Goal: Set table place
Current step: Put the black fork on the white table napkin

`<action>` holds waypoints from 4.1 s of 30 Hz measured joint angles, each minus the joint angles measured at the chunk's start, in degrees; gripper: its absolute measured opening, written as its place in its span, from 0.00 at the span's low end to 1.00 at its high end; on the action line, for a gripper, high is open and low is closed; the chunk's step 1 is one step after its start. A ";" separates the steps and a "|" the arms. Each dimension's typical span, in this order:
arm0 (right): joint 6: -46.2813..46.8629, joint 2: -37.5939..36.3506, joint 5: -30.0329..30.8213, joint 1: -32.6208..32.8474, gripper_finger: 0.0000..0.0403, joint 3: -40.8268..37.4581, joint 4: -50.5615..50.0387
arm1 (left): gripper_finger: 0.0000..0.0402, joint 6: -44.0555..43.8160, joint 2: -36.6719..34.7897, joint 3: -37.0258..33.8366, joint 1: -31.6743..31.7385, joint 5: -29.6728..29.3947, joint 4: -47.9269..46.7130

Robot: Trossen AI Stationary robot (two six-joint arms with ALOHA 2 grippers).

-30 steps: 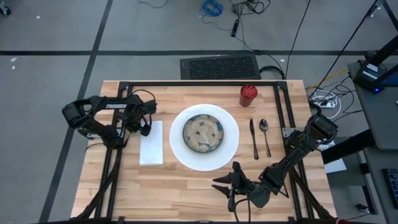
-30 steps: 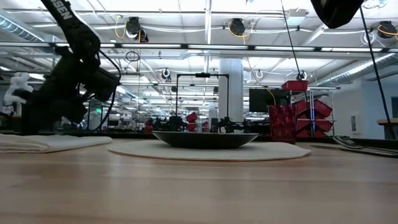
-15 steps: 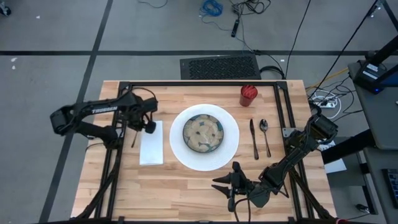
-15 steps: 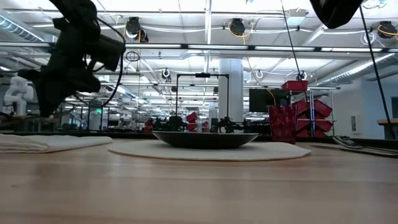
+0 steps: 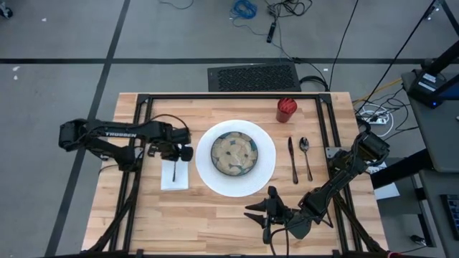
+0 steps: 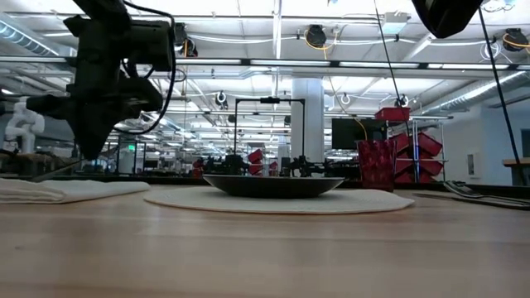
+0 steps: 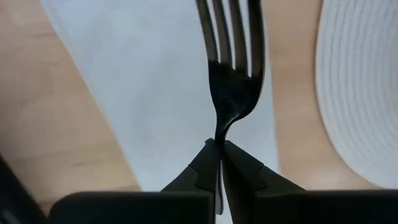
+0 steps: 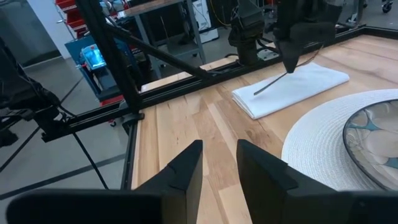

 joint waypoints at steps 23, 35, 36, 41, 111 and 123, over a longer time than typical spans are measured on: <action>2.06 -0.02 -0.26 1.66 0.21 0.00 -1.37 | 0.00 -1.06 11.70 0.00 6.00 4.16 -0.36; 4.31 1.95 -0.28 2.21 0.21 0.02 -1.49 | 0.00 0.14 12.30 0.00 7.37 1.24 -0.14; 4.84 1.95 -0.24 2.21 0.21 0.02 -1.54 | 0.00 0.13 12.31 0.00 7.36 0.95 -0.07; 5.14 1.95 -0.24 2.43 0.21 0.02 -1.21 | 0.00 0.09 12.30 0.00 7.28 0.72 0.30; 6.03 1.95 -0.28 2.80 0.21 0.02 -1.72 | 0.19 -0.53 12.03 0.66 5.87 -5.23 2.65; 6.02 1.95 -0.26 2.80 0.21 0.02 -1.73 | 0.19 -0.59 12.34 0.23 5.30 -3.88 6.68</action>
